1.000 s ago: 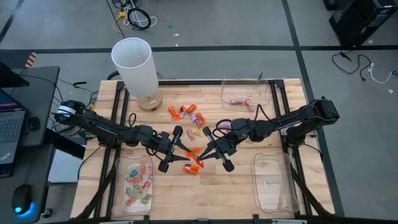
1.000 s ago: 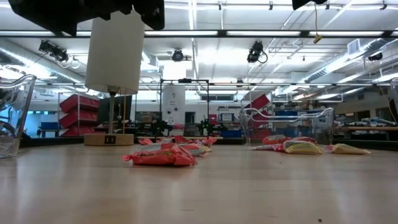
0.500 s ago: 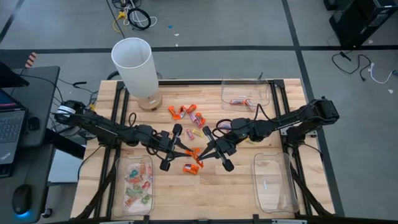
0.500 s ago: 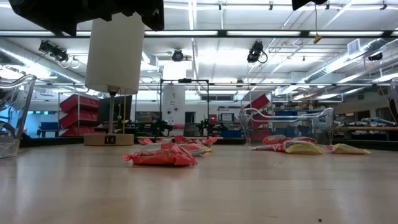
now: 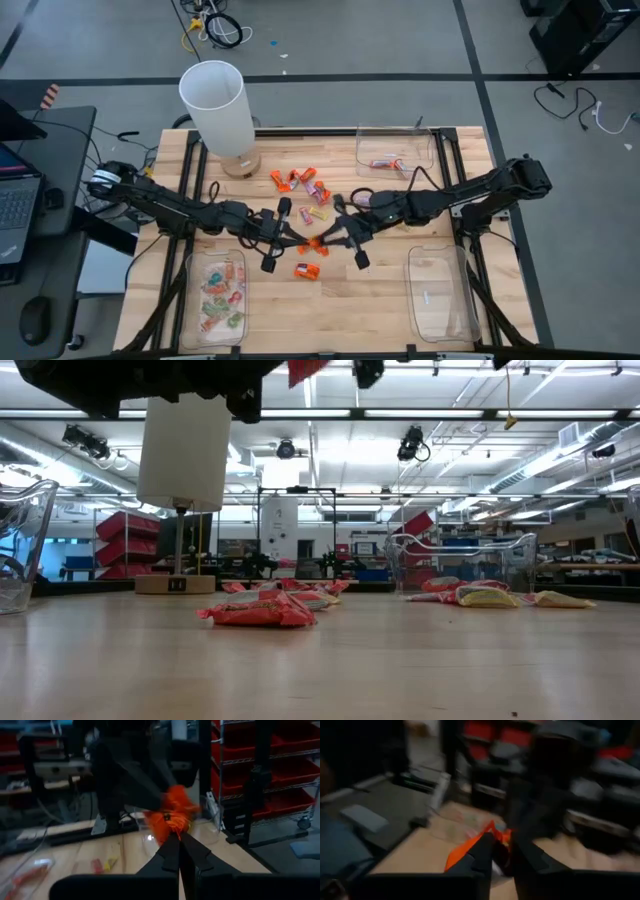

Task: Sort candy
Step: Put the small orange chocolate bar into the top right transparent bin

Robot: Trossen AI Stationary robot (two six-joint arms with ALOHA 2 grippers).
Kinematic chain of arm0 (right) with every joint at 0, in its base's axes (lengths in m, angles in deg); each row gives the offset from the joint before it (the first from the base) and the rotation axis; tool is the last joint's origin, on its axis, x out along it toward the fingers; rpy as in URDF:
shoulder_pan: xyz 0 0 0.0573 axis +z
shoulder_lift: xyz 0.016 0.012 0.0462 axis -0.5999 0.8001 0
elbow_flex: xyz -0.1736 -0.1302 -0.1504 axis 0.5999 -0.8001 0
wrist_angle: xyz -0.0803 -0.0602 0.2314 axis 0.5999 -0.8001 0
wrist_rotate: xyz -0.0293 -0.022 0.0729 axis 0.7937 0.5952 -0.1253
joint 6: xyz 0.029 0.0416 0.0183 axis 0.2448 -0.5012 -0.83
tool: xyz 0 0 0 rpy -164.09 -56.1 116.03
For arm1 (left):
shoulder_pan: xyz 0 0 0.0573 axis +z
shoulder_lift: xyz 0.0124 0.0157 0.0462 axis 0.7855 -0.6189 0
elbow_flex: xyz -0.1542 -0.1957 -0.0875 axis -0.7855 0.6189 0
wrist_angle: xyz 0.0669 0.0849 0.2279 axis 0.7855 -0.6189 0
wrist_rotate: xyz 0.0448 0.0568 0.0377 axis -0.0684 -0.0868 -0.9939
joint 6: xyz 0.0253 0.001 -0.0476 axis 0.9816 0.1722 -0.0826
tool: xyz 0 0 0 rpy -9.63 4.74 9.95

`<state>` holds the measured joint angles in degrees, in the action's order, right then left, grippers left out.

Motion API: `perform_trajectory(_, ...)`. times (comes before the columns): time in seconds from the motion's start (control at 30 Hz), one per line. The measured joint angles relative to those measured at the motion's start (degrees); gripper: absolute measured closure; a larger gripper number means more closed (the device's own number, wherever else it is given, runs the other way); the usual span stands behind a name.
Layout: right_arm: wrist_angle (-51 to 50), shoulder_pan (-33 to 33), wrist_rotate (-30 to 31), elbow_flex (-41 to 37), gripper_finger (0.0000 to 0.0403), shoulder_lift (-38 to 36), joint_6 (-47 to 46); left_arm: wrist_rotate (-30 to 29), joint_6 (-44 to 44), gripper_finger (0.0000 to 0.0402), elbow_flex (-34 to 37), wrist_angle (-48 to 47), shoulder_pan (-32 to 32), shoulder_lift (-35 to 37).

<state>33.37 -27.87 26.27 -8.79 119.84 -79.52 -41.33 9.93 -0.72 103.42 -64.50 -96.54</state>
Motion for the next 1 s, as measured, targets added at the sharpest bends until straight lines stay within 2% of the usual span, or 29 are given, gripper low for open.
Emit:
perform_trajectory(0.13, -8.2, 0.91, 6.88, 0.0, 0.031, -4.15, -2.3, -4.2, -0.48, 0.04, 0.0, -3.36, -0.04, 0.04)
perform_trajectory(0.3, -17.32, 2.9, 14.95, 0.0, 0.0283, -7.74, -7.13, -13.21, -0.37, 0.0401, 0.0, -4.64, -0.04, 0.04)
perform_trajectory(0.47, -18.92, 4.58, 23.41, 0.0, 0.0271, -7.39, -13.76, -24.84, -0.13, 0.0401, 0.0, -4.35, -0.04, 0.04)
perform_trajectory(0.57, -20.82, 5.54, 31.17, 0.0, 0.0268, -7.04, -17.12, -29.35, 0.23, 0.0401, 0.0, -4.42, -0.02, 0.04)
perform_trajectory(0.63, -20.93, 6.31, 35.14, 0.0, 0.0268, -6.62, -17.48, -31.28, 0.31, 0.0401, 0.0, -4.45, -0.04, 0.04)
perform_trajectory(0.77, -18.91, 6.83, 38.84, 0.0, 0.0265, -4.3, -17.0, -32.65, 0.4, 0.0401, 0.0, -5.04, -0.03, 0.04)
perform_trajectory(1.0, -13.15, 6.51, 40.37, 0.0, 0.0245, 0.23, -16.08, -34.27, 0.36, 0.0401, 0.0, -4.72, -0.04, 0.04)
